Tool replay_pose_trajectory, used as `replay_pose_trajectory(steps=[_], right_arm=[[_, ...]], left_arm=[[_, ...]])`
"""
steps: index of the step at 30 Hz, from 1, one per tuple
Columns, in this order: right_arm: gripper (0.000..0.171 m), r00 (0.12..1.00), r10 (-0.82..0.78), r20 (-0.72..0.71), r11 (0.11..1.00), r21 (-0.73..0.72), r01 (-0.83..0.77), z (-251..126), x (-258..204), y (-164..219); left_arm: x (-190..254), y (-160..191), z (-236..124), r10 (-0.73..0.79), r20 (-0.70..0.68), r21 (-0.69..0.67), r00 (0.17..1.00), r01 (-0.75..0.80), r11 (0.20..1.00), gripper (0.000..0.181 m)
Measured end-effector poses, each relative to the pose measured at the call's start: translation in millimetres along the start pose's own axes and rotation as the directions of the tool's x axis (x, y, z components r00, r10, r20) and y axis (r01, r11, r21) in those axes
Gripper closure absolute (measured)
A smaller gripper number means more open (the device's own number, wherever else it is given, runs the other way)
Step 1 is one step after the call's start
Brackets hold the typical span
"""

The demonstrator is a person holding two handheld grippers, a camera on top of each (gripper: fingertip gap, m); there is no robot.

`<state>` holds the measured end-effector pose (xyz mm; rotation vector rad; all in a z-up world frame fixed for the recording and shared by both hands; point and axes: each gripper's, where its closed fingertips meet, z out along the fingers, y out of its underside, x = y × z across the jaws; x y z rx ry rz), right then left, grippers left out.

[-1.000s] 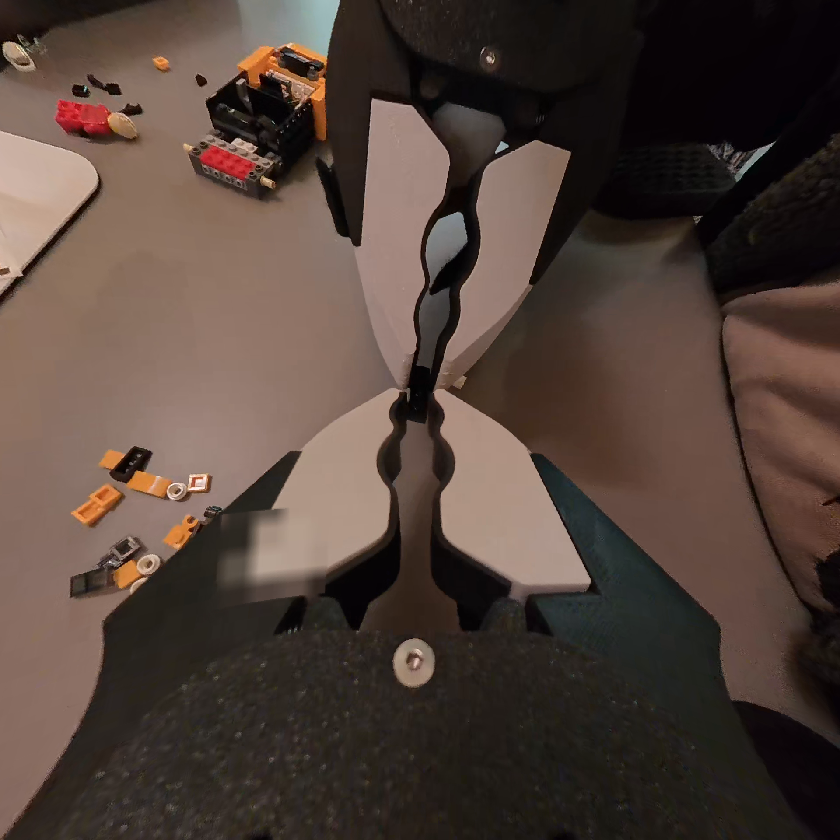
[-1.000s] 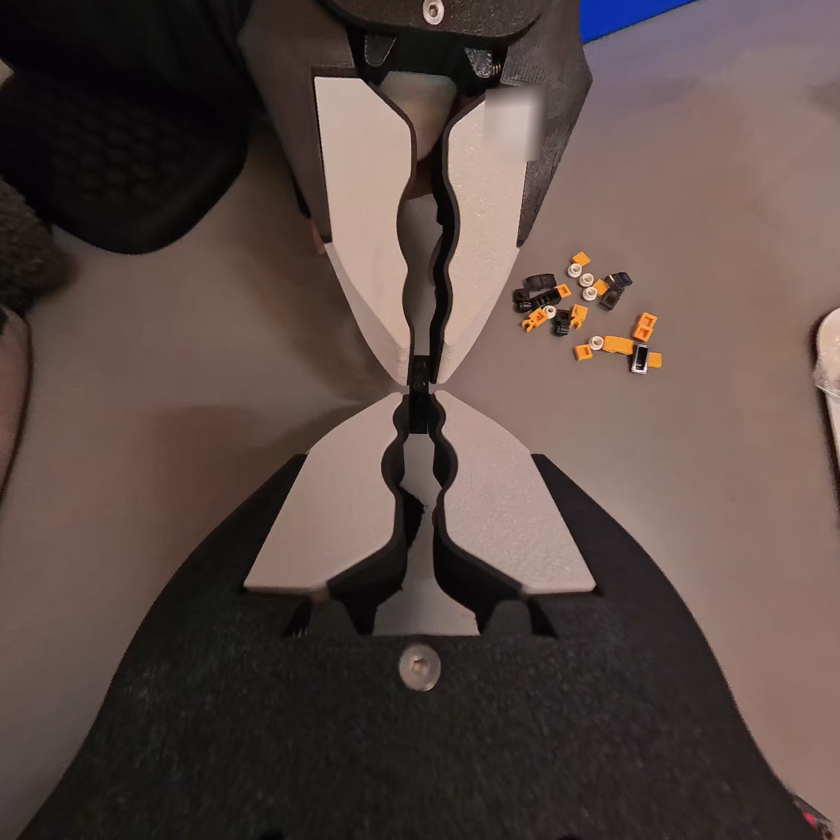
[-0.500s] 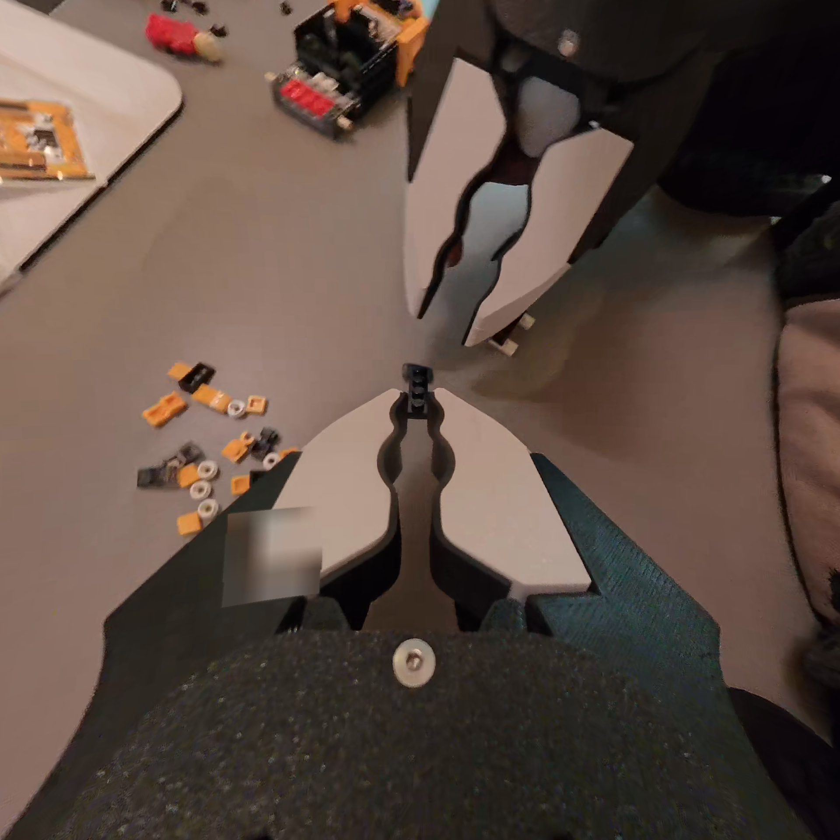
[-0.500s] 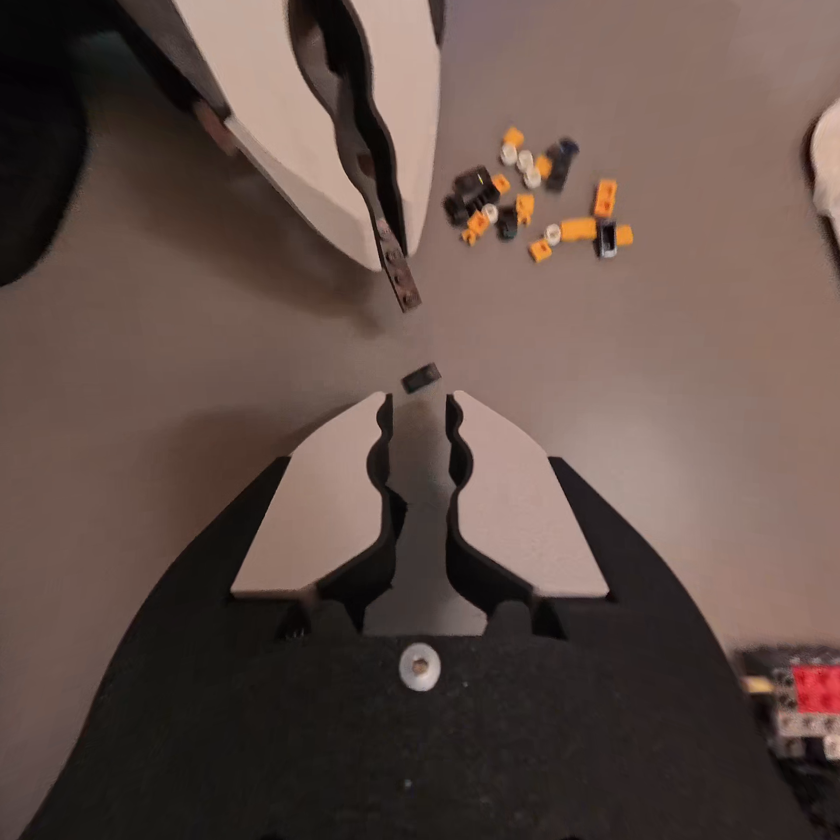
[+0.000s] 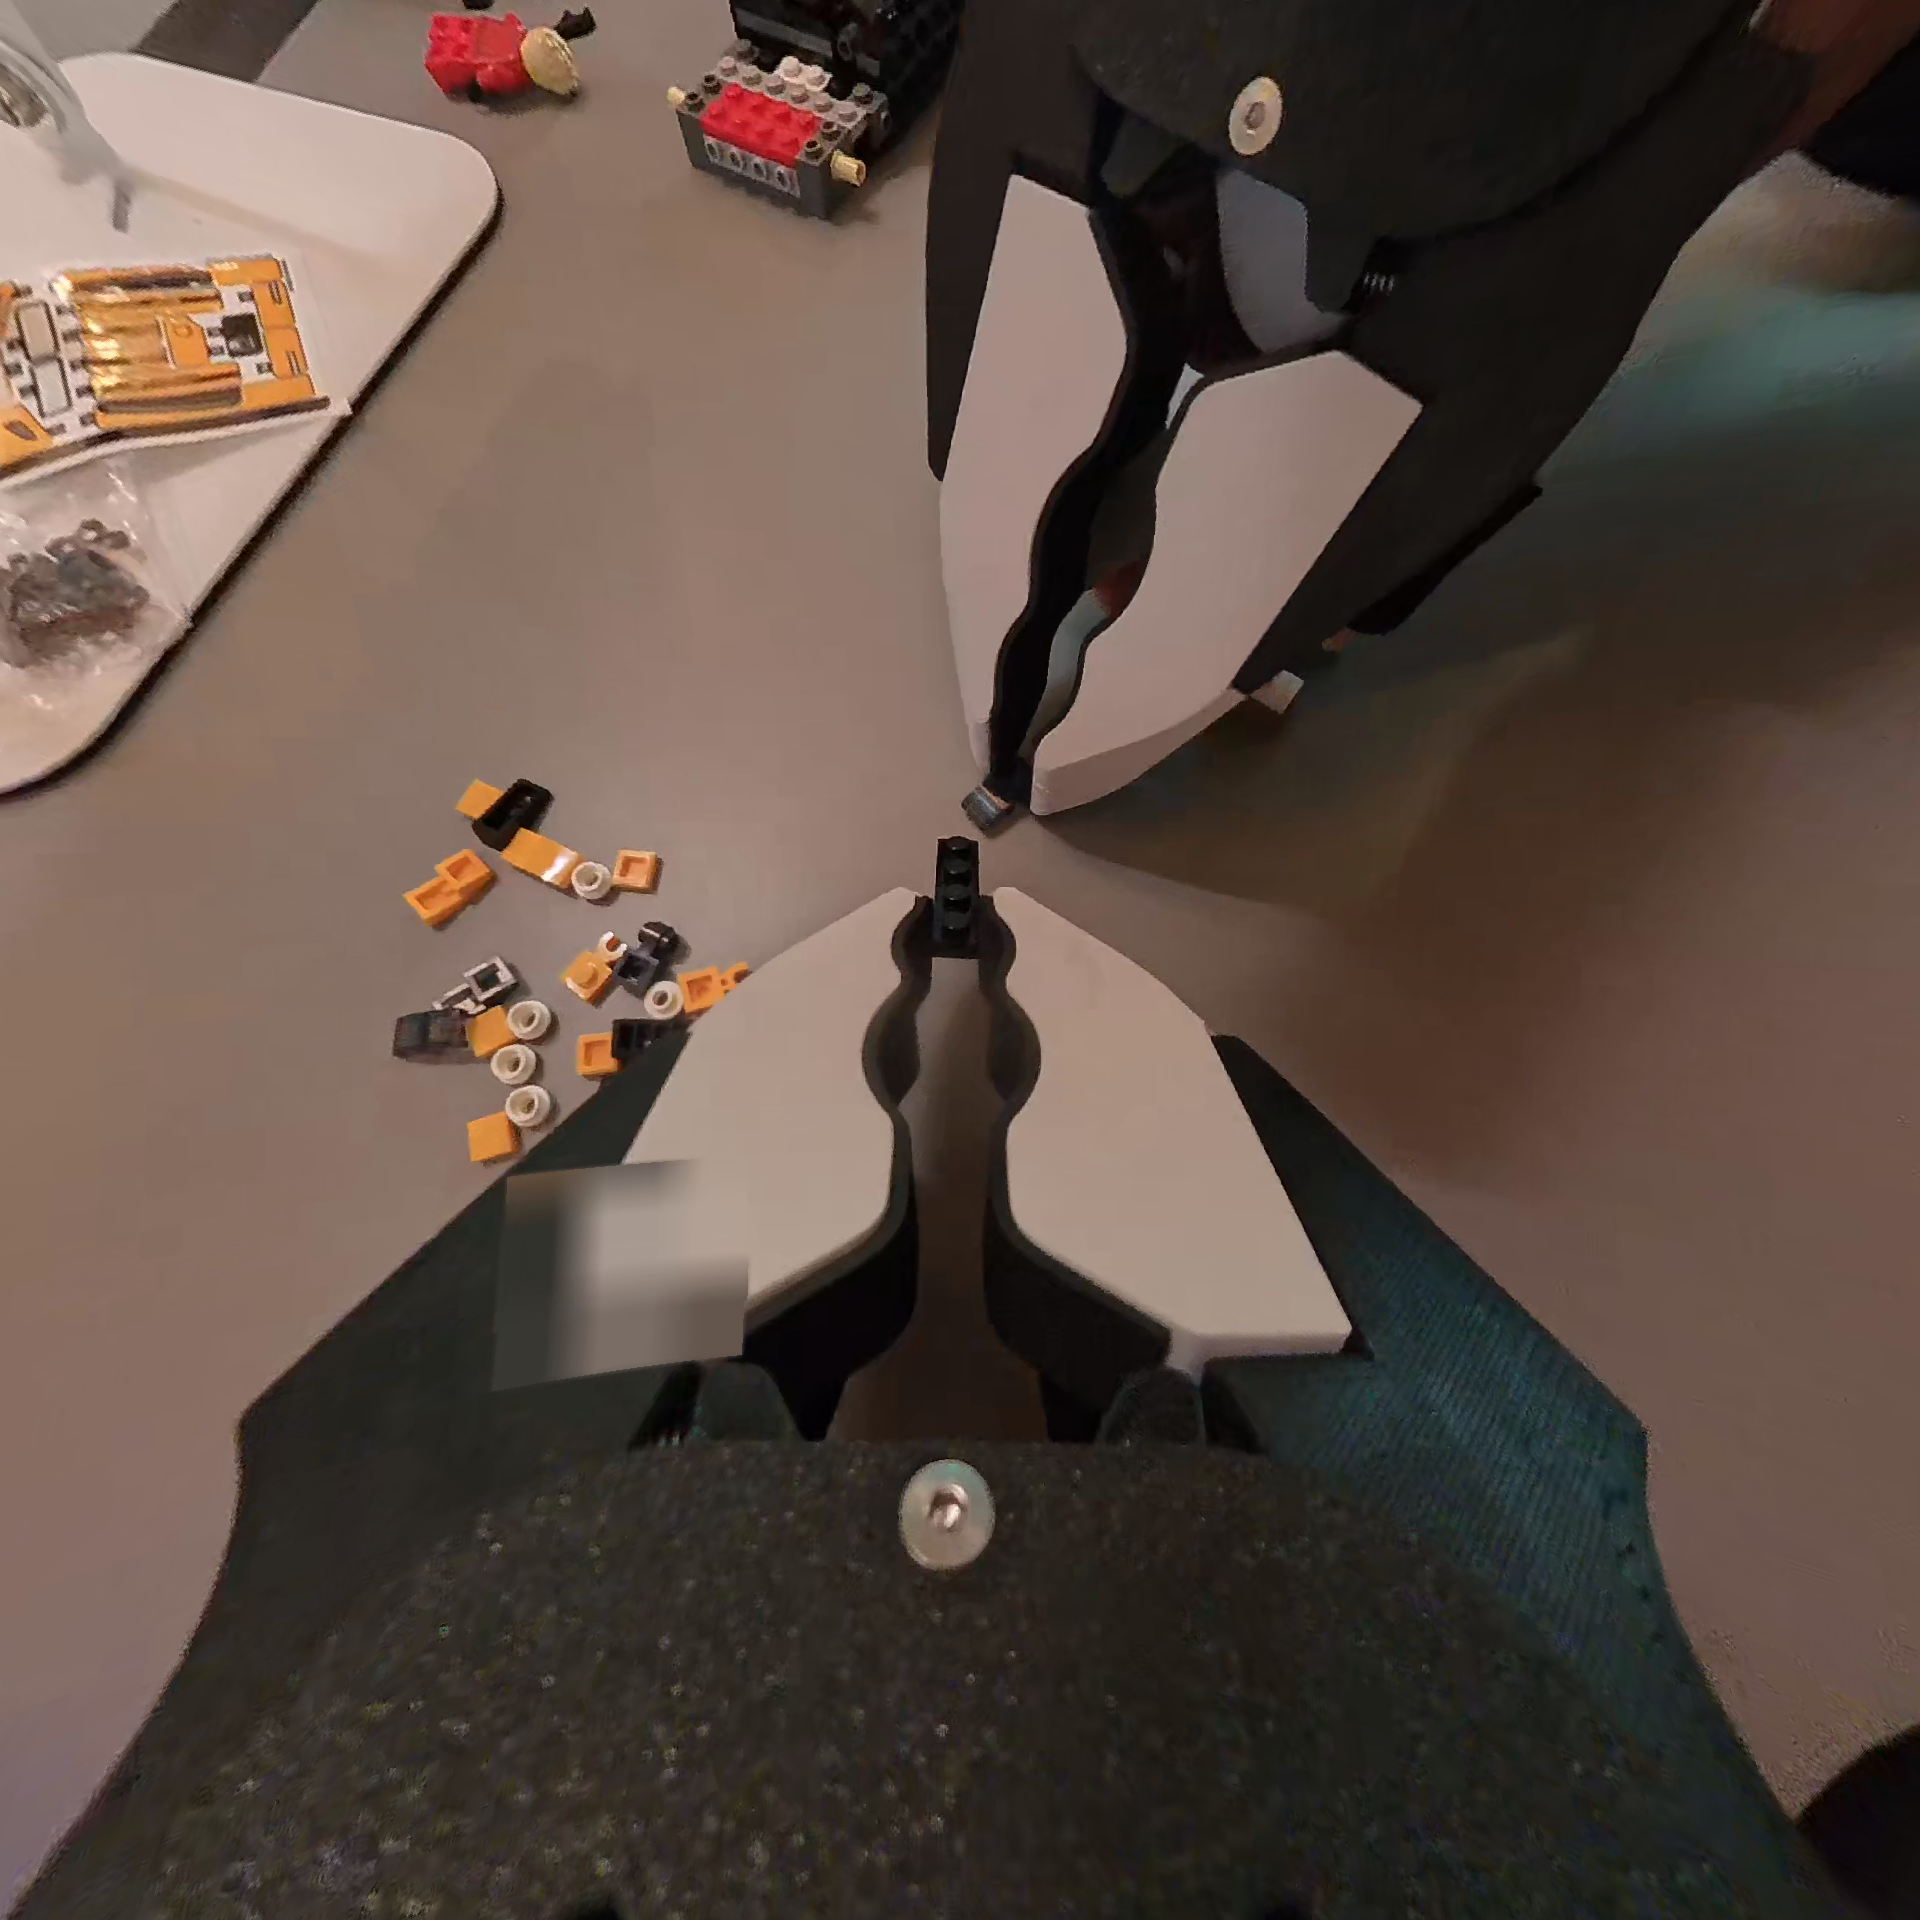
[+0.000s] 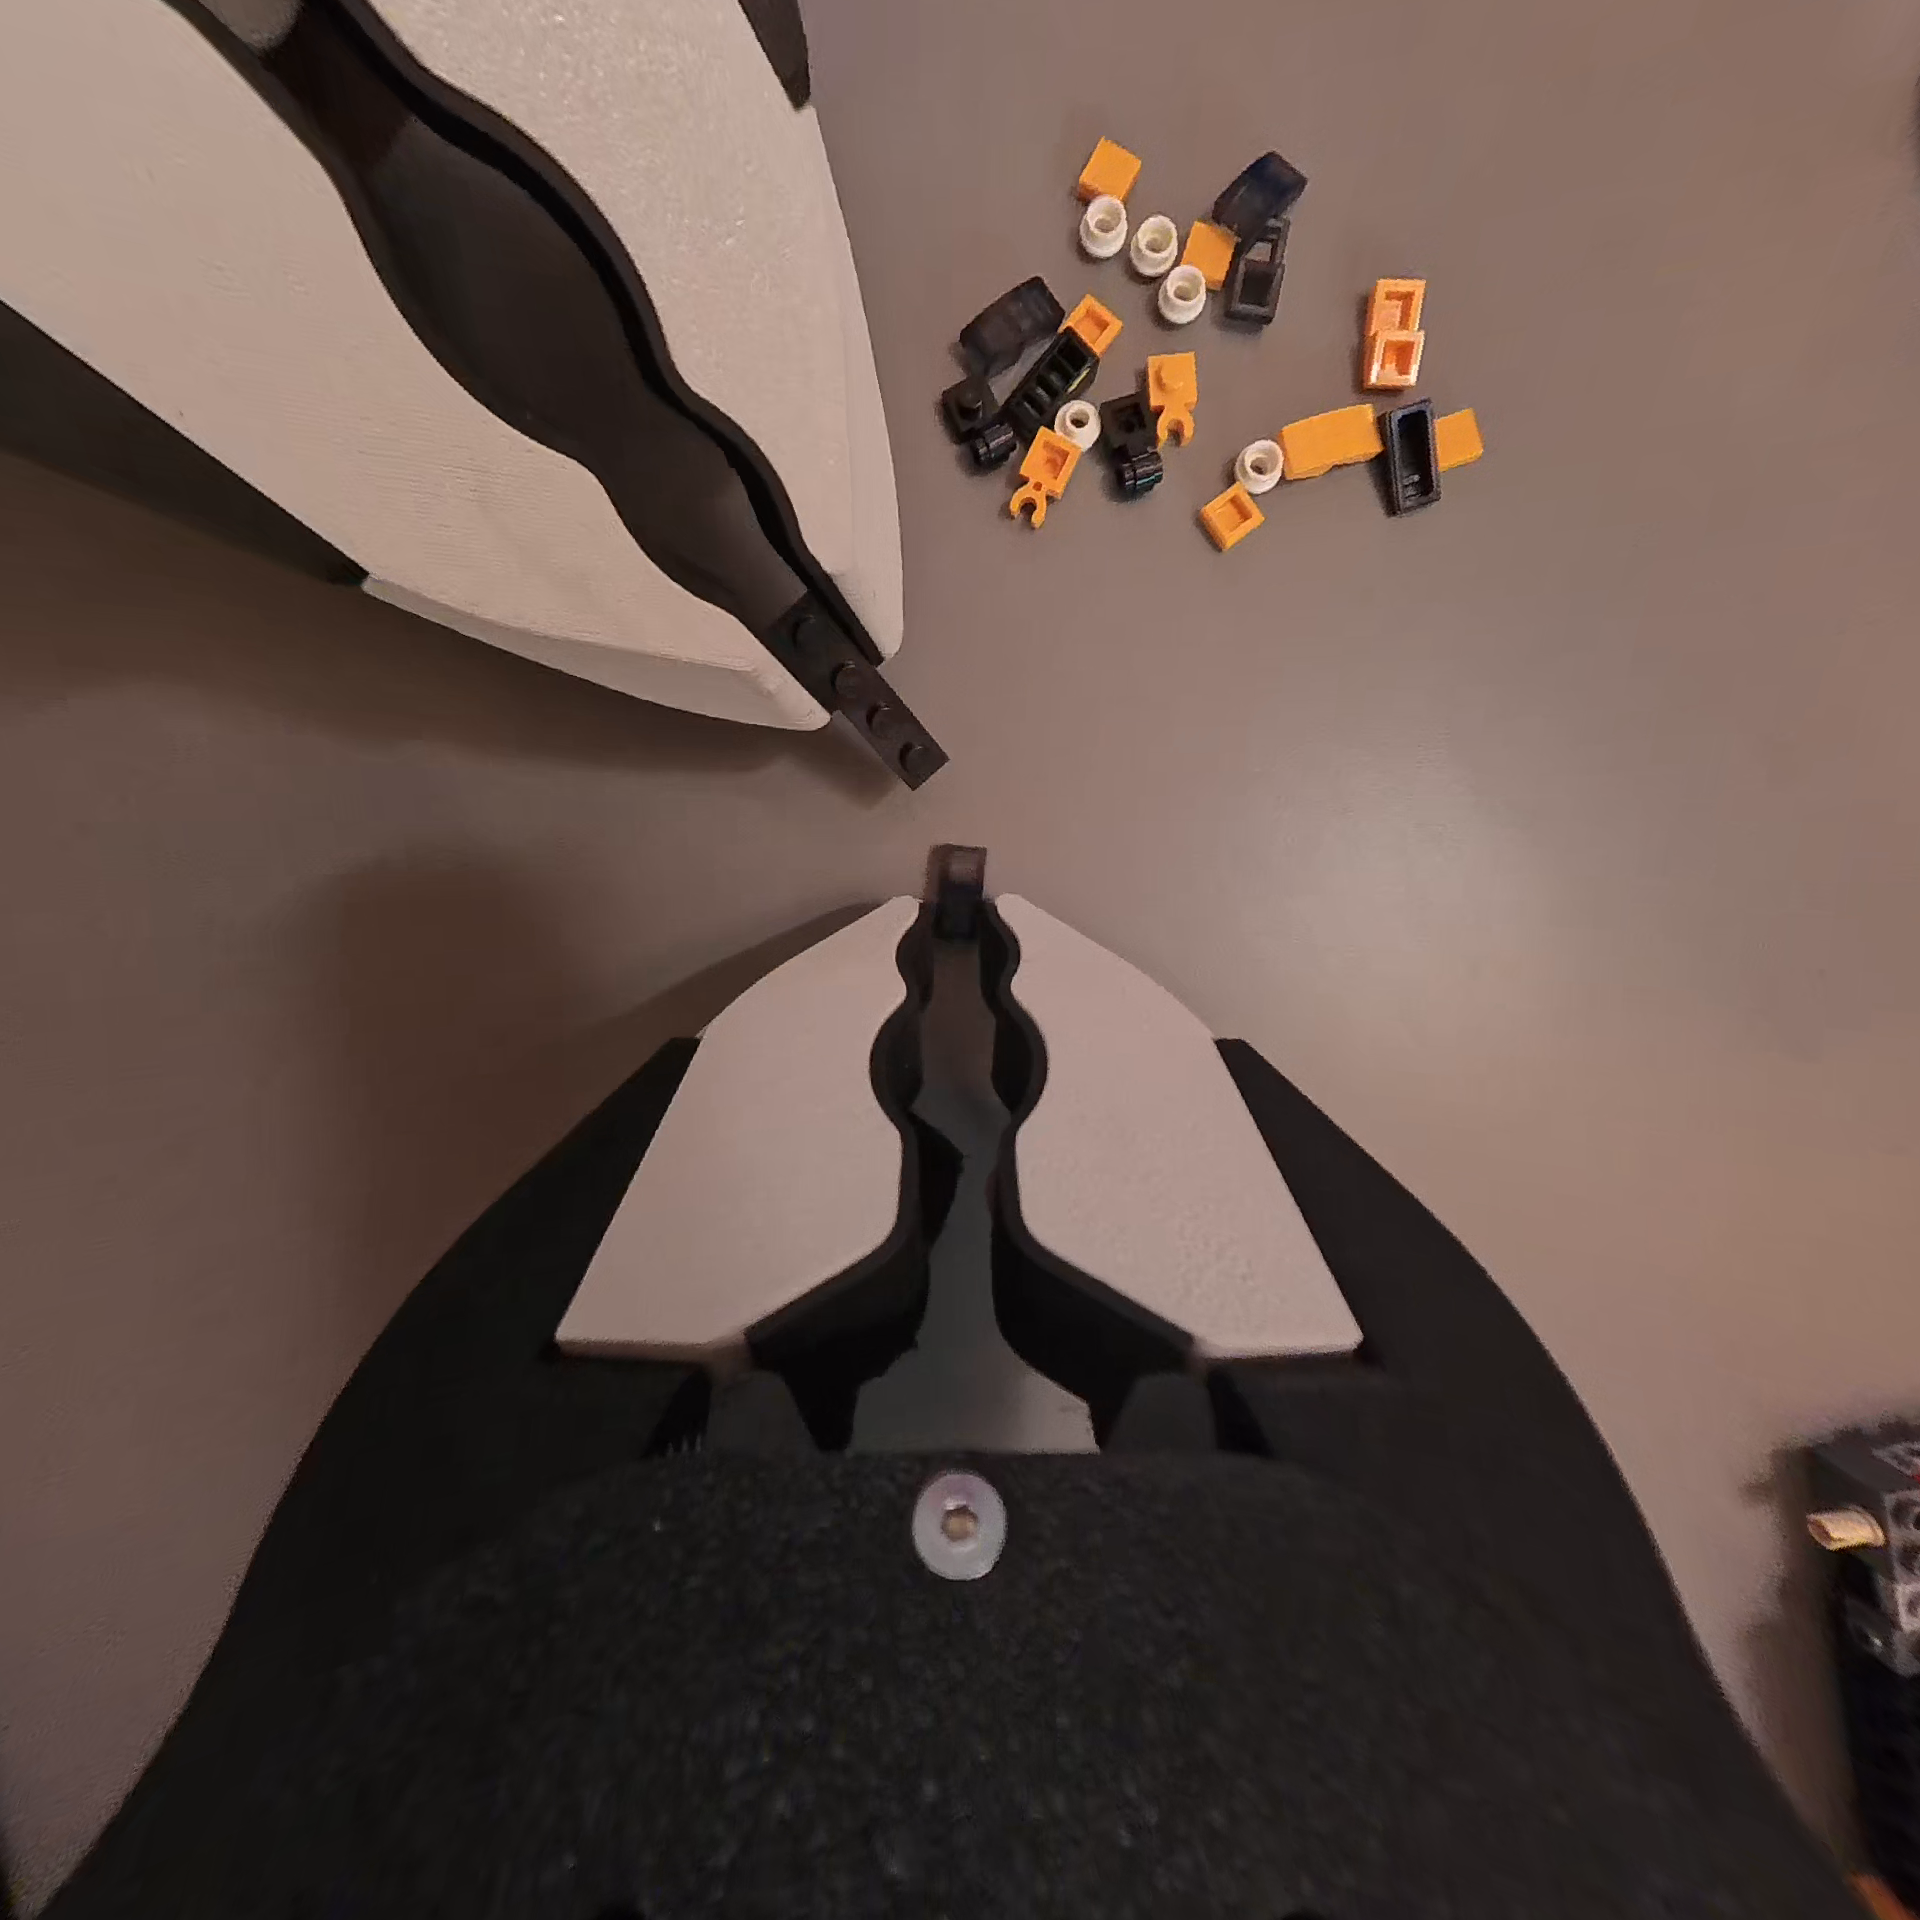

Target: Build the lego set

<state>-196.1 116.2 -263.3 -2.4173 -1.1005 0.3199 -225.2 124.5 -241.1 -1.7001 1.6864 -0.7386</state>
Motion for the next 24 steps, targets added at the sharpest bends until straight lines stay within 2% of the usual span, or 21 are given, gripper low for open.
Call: replay_pose_trajectory(steps=[2, 4, 8, 11, 14, 17, 21, 24], right_arm=[[0.163, 1.000, 0.014, 0.006, 0.997, 0.073, -0.014, -2.4, 3.1, -3.3], [0.163, 0.994, 0.077, 0.083, 0.973, 0.209, -0.093, -12.0, 2.4, -13.5], [0.163, 0.916, 0.239, 0.322, 0.821, 0.436, -0.368, -45.1, 7.2, -36.6], [0.163, 0.852, 0.301, 0.429, 0.728, 0.473, -0.495, -57.8, 11.6, -44.1], [0.163, 0.847, 0.295, 0.442, 0.721, 0.480, -0.501, -57.9, 8.4, -47.2], [0.163, 0.865, 0.259, 0.431, 0.734, 0.494, -0.466, -58.0, 4.3, -51.0], [0.163, 0.890, 0.179, 0.420, 0.770, 0.503, -0.393, -61.8, 0.1, -51.9], [0.163, 0.902, 0.077, 0.425, 0.804, 0.509, -0.308, -68.9, -7.7, -50.8]], left_arm=[[-1.3, -0.6, -0.2, 0.036, 0.026, 0.000, 0.999, -0.036, 0.999, 0.174], [-3.3, -3.9, -2.0, 0.056, 0.051, 0.015, 0.997, -0.057, 0.998, 0.173], [-4.1, -20.6, -8.6, 0.072, 0.091, 0.098, 0.993, -0.080, 0.992, 0.174], [-4.5, -35.7, -15.1, 0.075, 0.132, 0.174, 0.988, -0.098, 0.980, 0.174], [-5.4, -45.2, -20.7, 0.074, 0.167, 0.220, 0.983, -0.110, 0.969, 0.174], [-4.0, -47.1, -22.2, 0.053, 0.144, 0.241, 0.988, -0.087, 0.967, 0.174], [-1.0, -46.9, -23.9, -0.030, 0.034, 0.280, 0.999, 0.020, 0.960, 0.174], [10.6, -49.9, -27.4, -0.081, -0.129, 0.317, 0.988, 0.119, 0.941, 0.174]])
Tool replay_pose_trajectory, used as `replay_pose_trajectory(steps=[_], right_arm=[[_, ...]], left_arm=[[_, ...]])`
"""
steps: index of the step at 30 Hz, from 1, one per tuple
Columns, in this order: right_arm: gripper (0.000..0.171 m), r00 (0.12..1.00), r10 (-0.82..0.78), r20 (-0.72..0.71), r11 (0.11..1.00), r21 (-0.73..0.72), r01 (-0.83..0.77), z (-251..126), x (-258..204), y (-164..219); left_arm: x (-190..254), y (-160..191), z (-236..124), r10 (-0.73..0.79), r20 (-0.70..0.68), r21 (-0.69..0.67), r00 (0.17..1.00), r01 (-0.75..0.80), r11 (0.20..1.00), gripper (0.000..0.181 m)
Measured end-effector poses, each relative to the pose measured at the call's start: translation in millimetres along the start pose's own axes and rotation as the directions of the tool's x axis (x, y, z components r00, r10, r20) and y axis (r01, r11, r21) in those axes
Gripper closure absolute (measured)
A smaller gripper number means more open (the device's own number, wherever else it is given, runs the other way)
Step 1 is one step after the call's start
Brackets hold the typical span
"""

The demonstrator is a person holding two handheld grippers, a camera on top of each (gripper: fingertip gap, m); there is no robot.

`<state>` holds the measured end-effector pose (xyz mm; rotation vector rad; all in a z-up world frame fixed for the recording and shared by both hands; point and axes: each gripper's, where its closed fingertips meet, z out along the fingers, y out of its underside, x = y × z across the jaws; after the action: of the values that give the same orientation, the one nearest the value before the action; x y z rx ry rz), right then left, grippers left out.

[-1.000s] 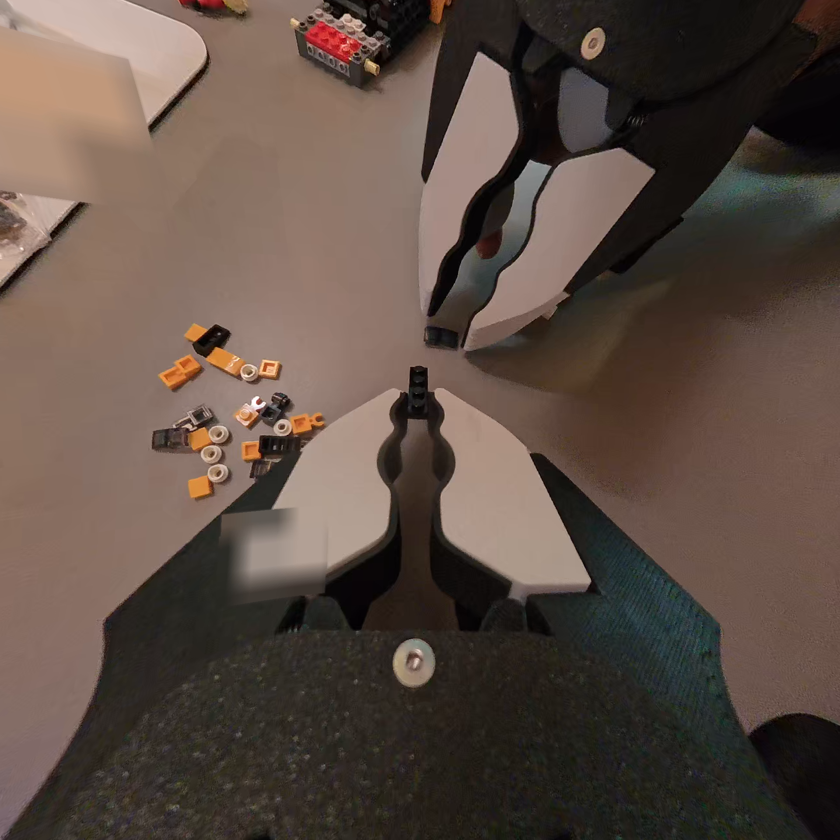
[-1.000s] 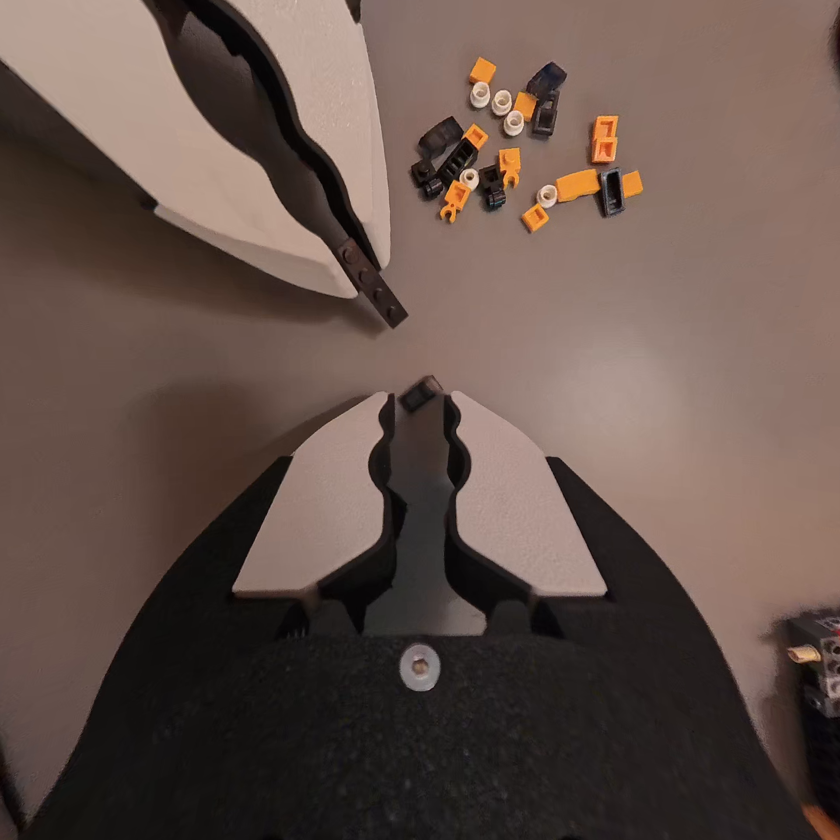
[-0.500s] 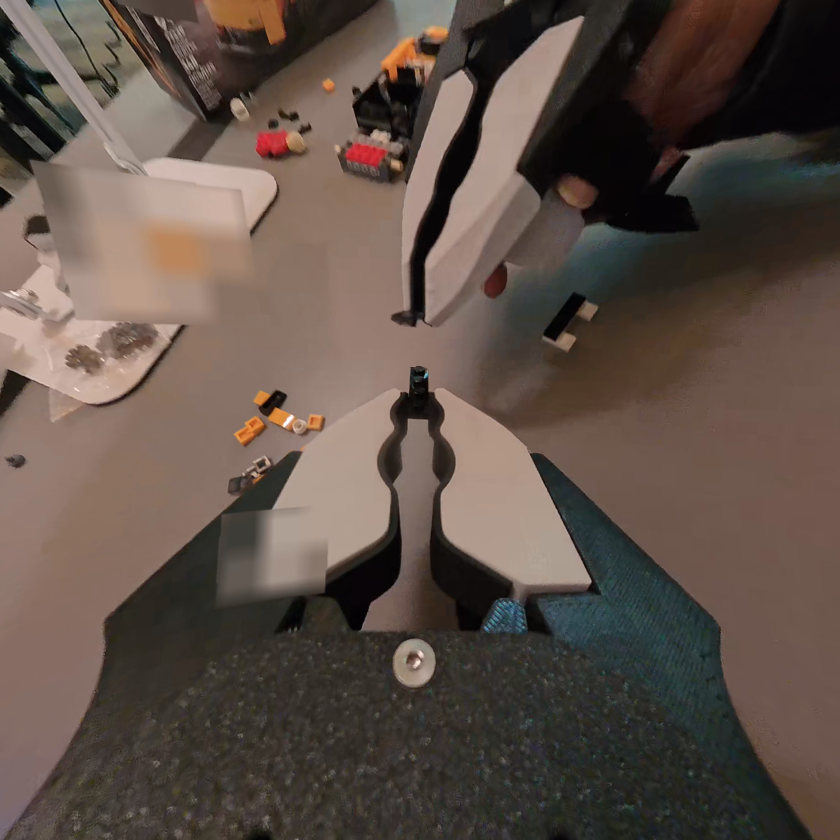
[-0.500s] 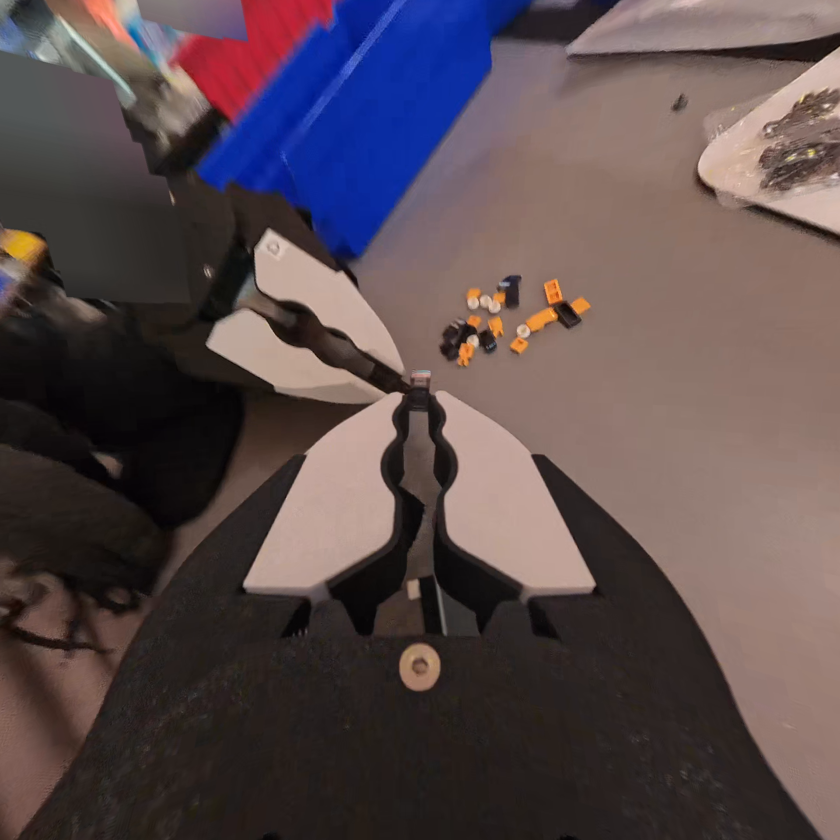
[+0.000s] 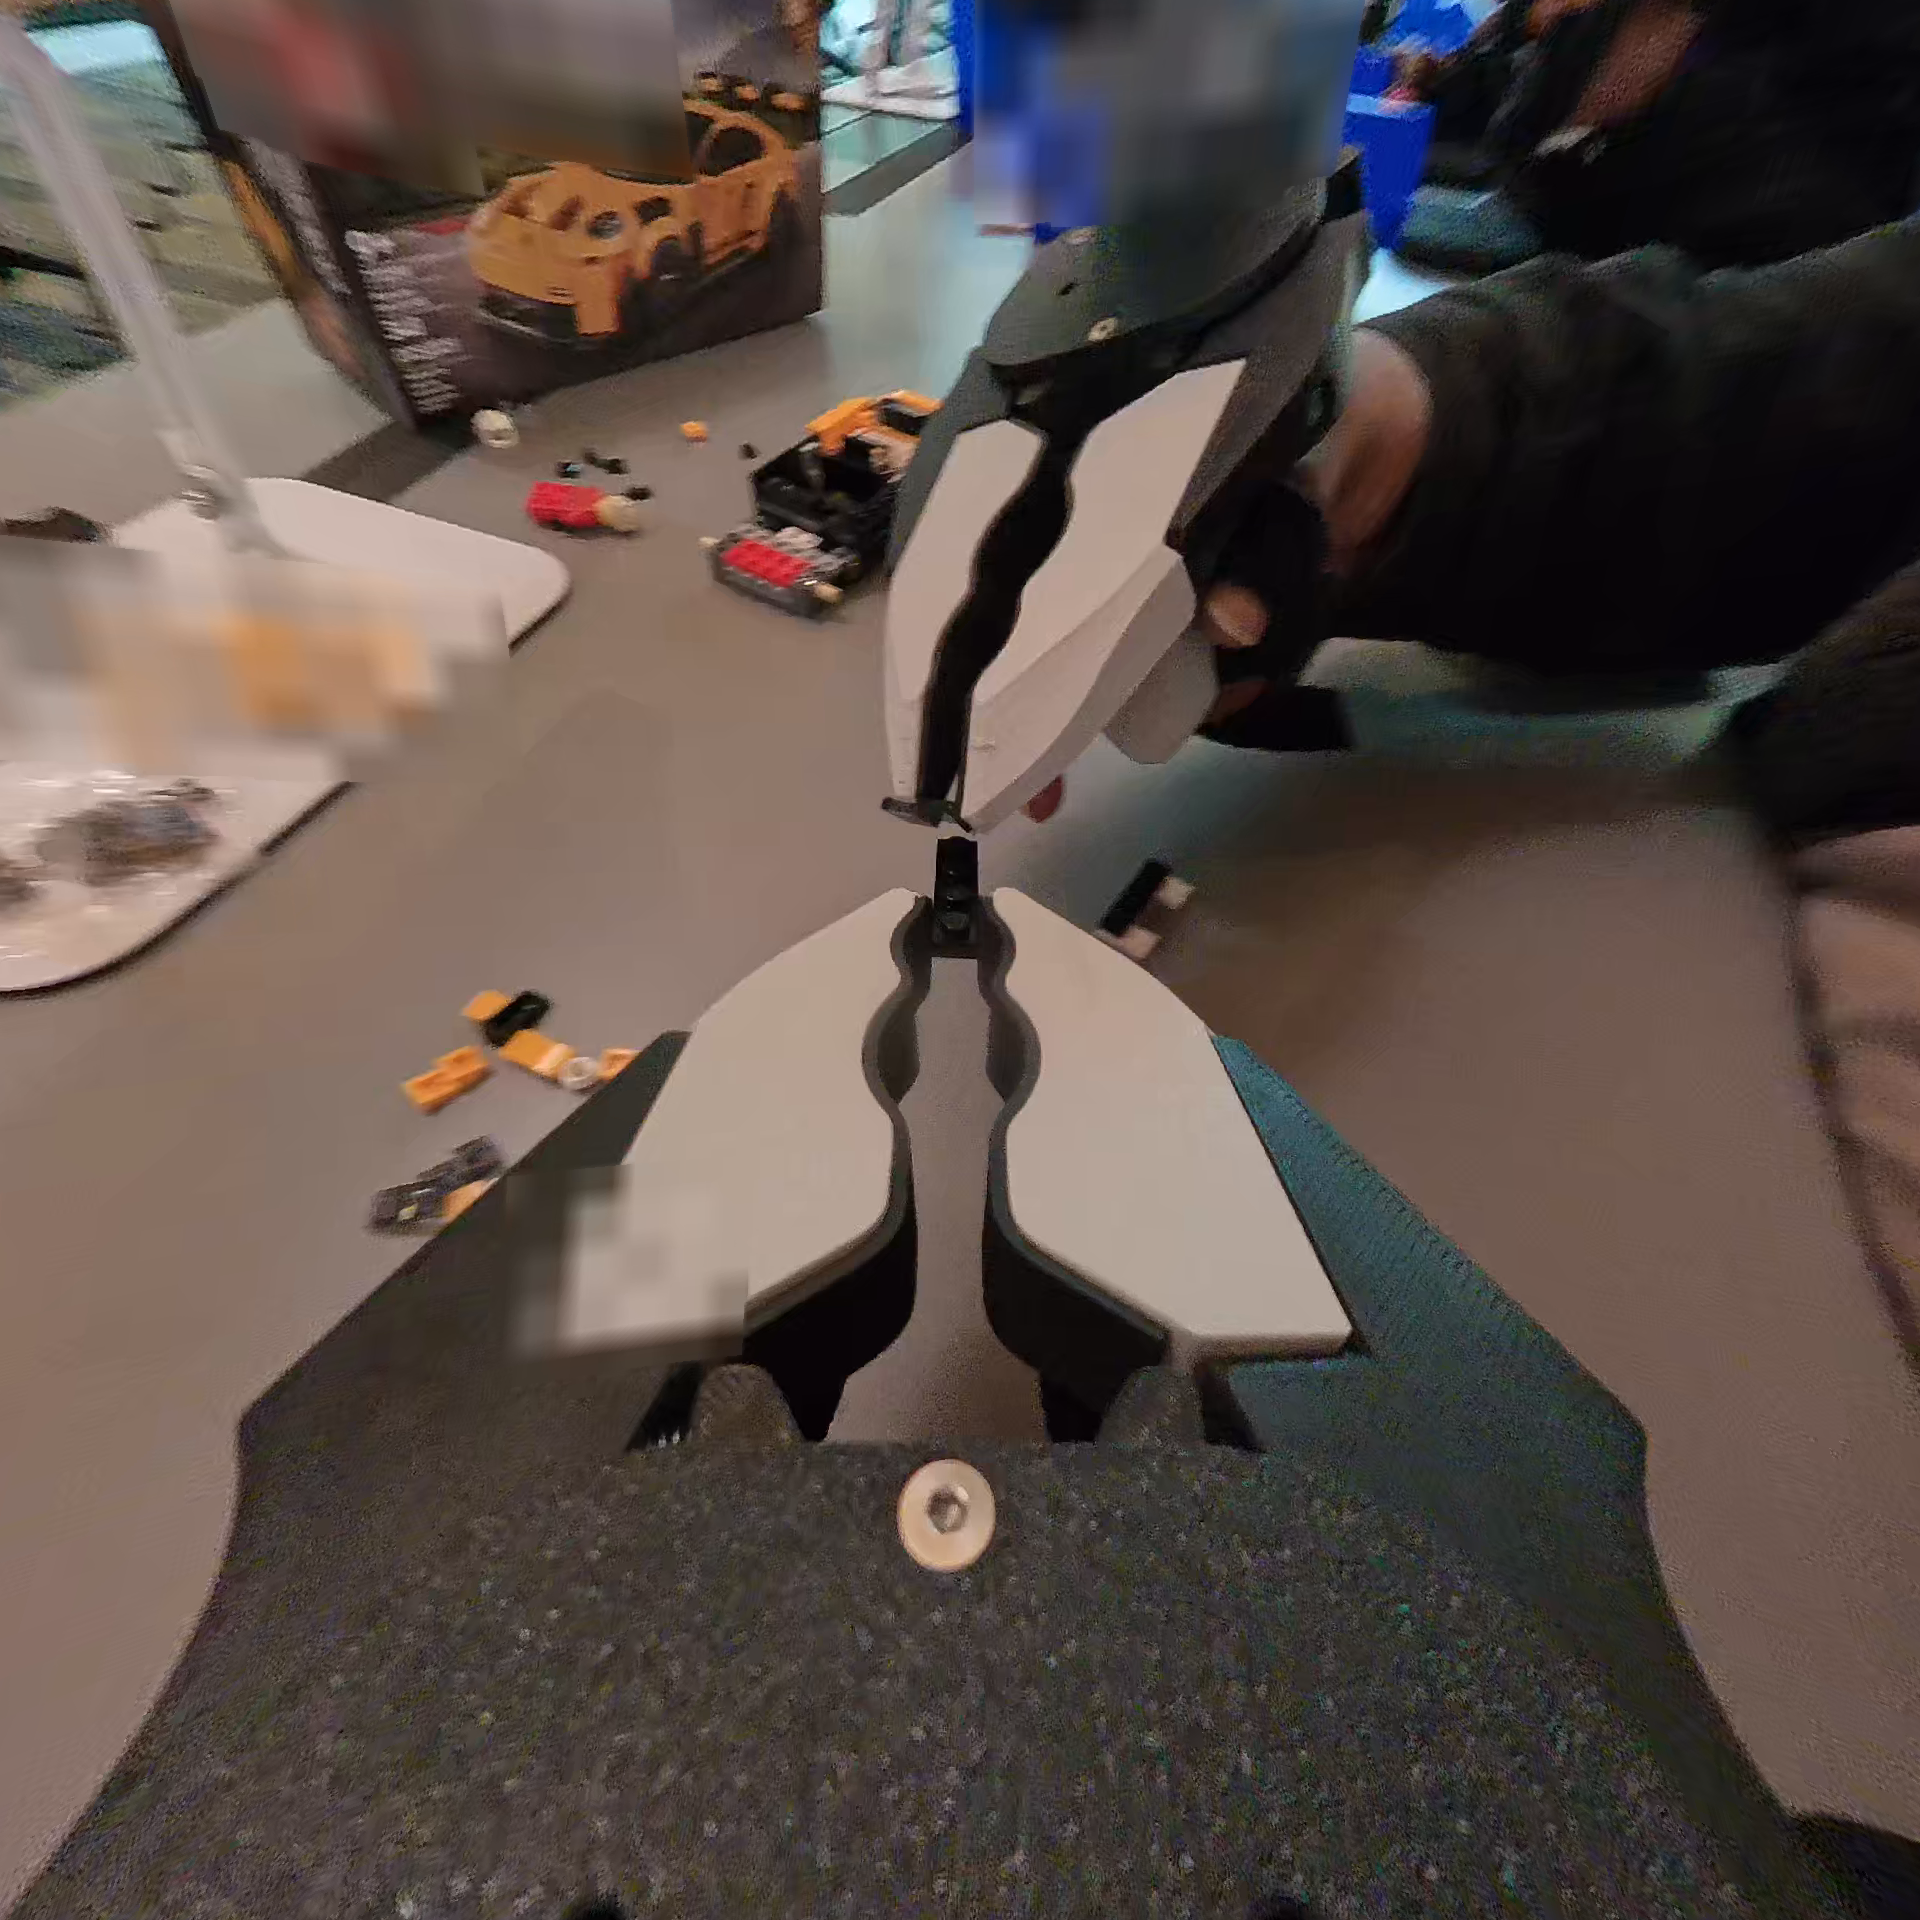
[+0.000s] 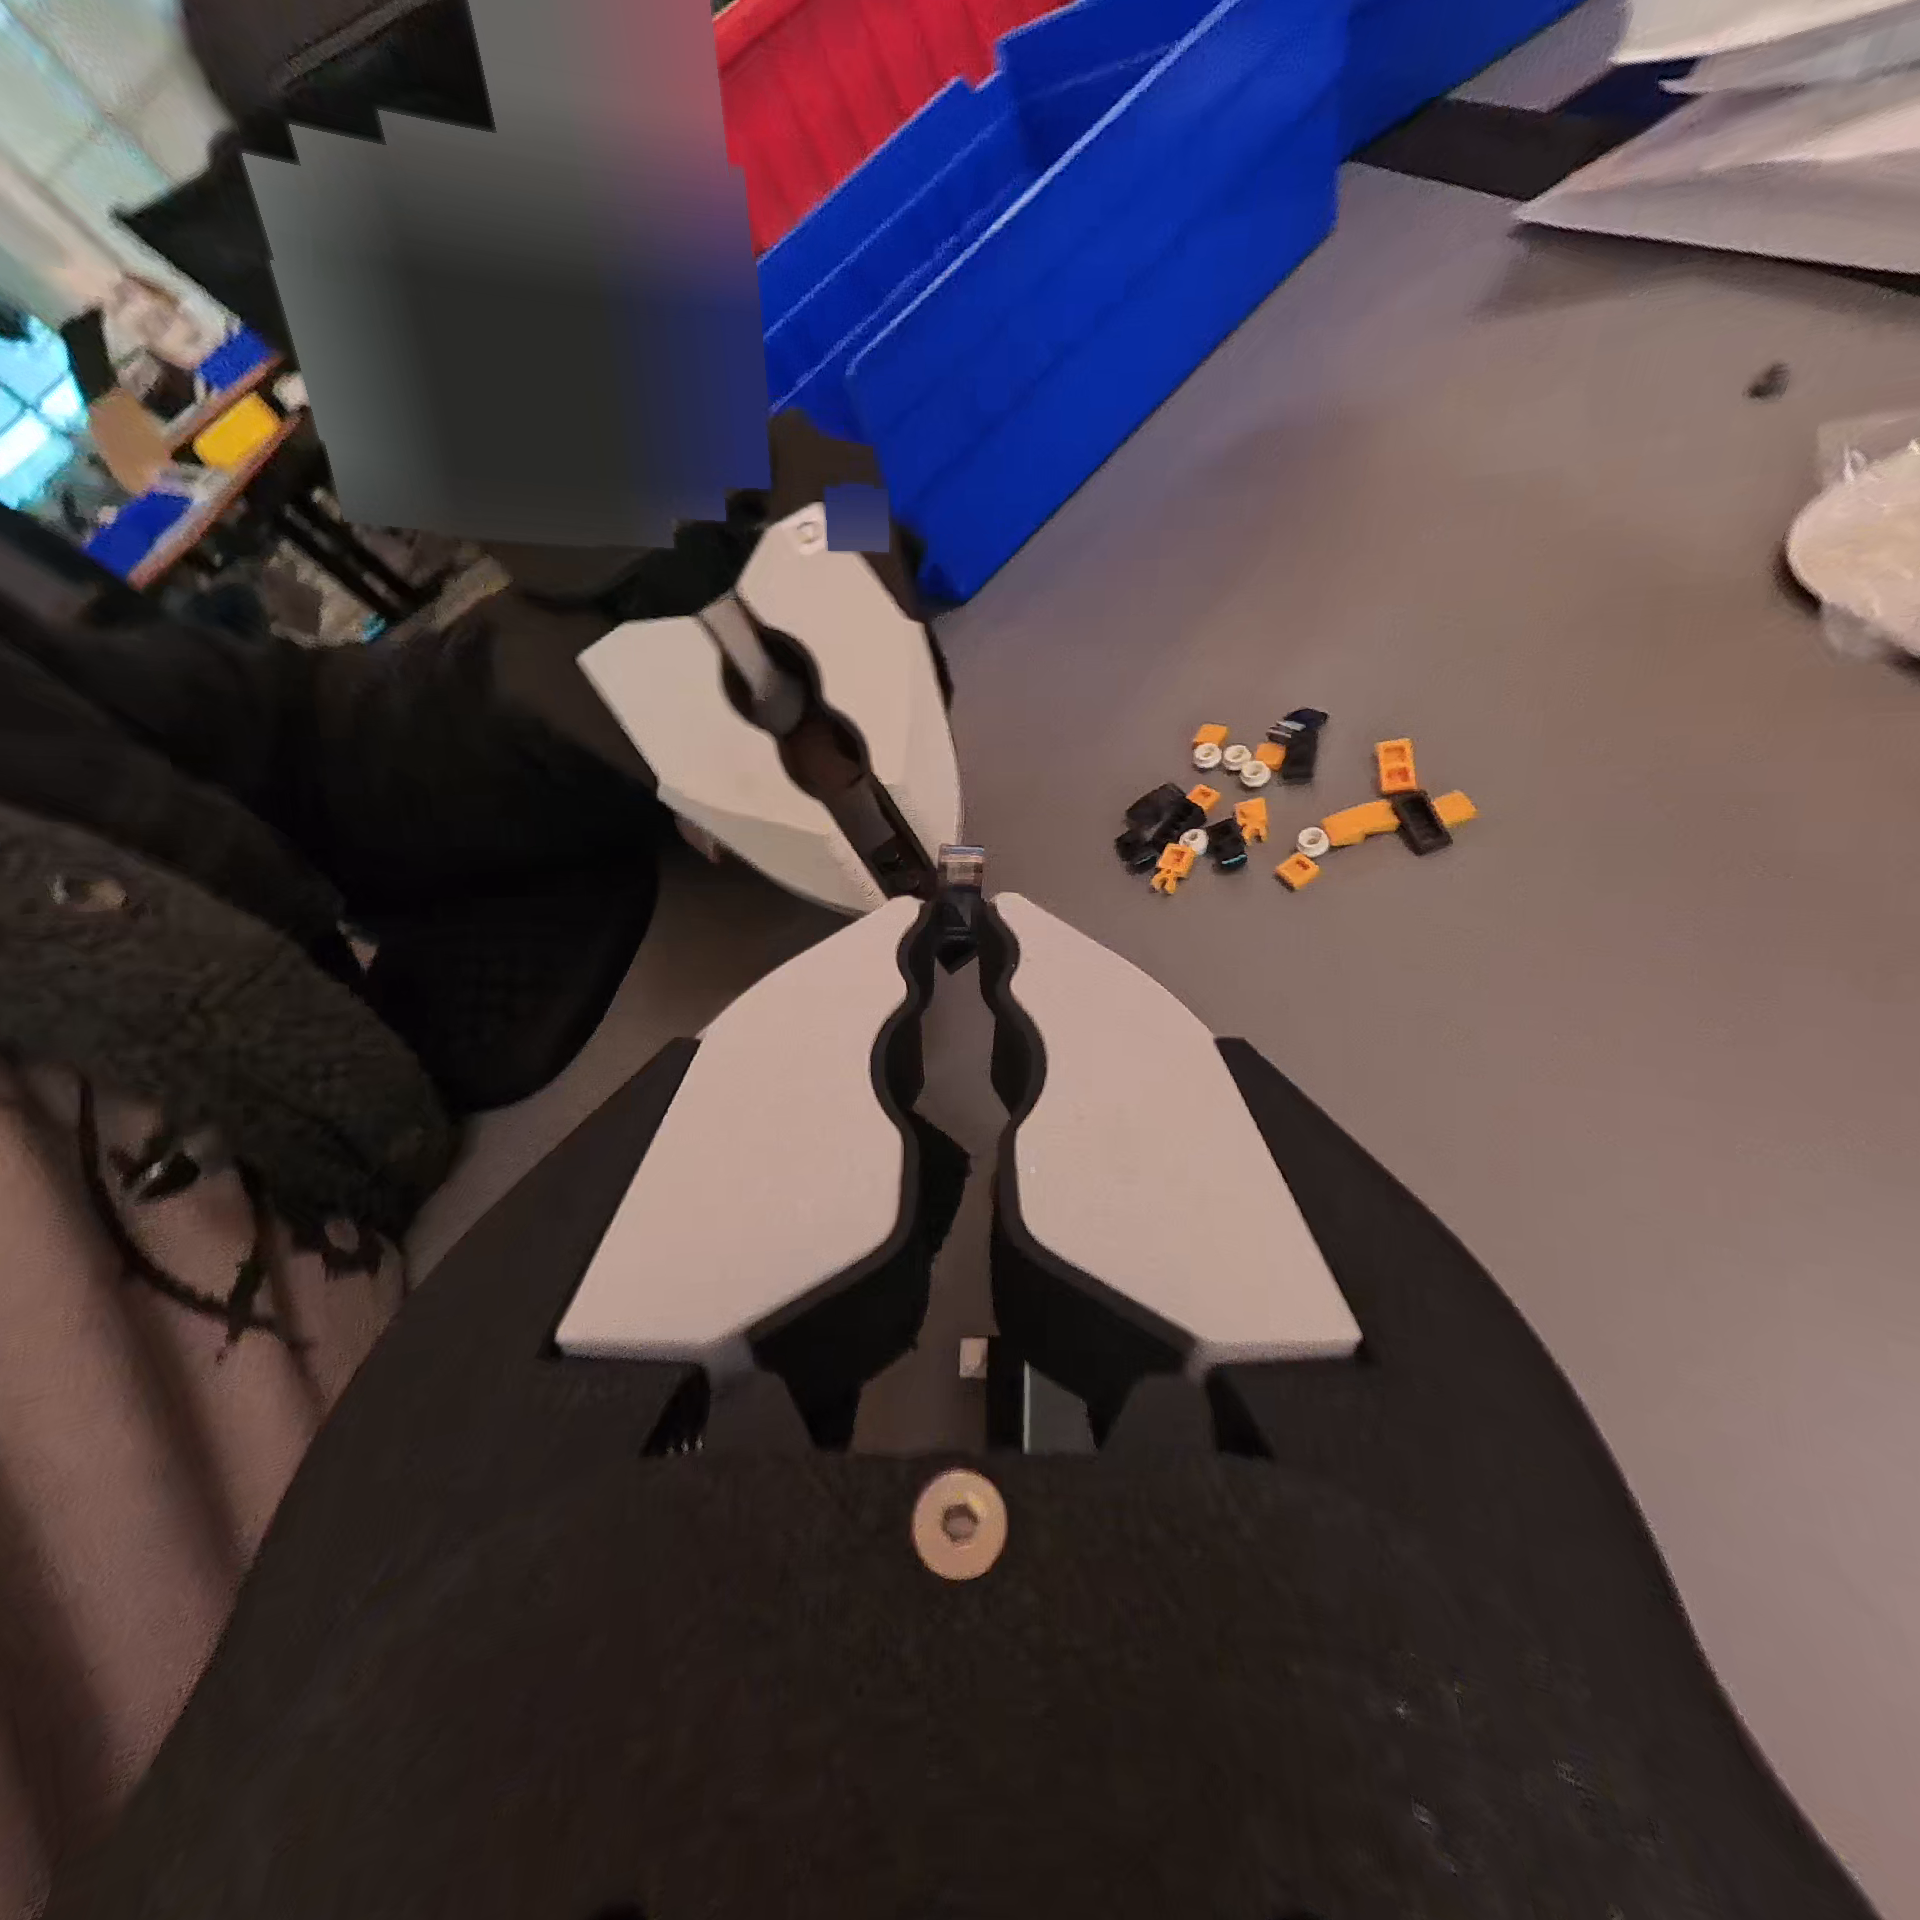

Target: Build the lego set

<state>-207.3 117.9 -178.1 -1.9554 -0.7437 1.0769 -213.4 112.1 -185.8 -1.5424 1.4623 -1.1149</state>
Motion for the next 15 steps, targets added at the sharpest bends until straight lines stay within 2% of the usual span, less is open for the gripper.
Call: replay_pose_trajectory(steps=[6, 15], right_arm=[[0.163, 0.962, -0.230, 0.150, 0.967, -0.072, 0.242, -14.6, -26.5, 4.3], [0.163, 0.863, -0.385, 0.327, 0.871, -0.179, 0.457, -27.4, -54.6, 12.8]], left_arm=[[18.9, -6.2, -5.9, -0.160, -0.251, 0.067, 0.955, 0.182, 0.981, 0.174], [51.7, -14.8, -15.3, -0.228, -0.516, 0.057, 0.825, 0.299, 0.953, 0.174]])
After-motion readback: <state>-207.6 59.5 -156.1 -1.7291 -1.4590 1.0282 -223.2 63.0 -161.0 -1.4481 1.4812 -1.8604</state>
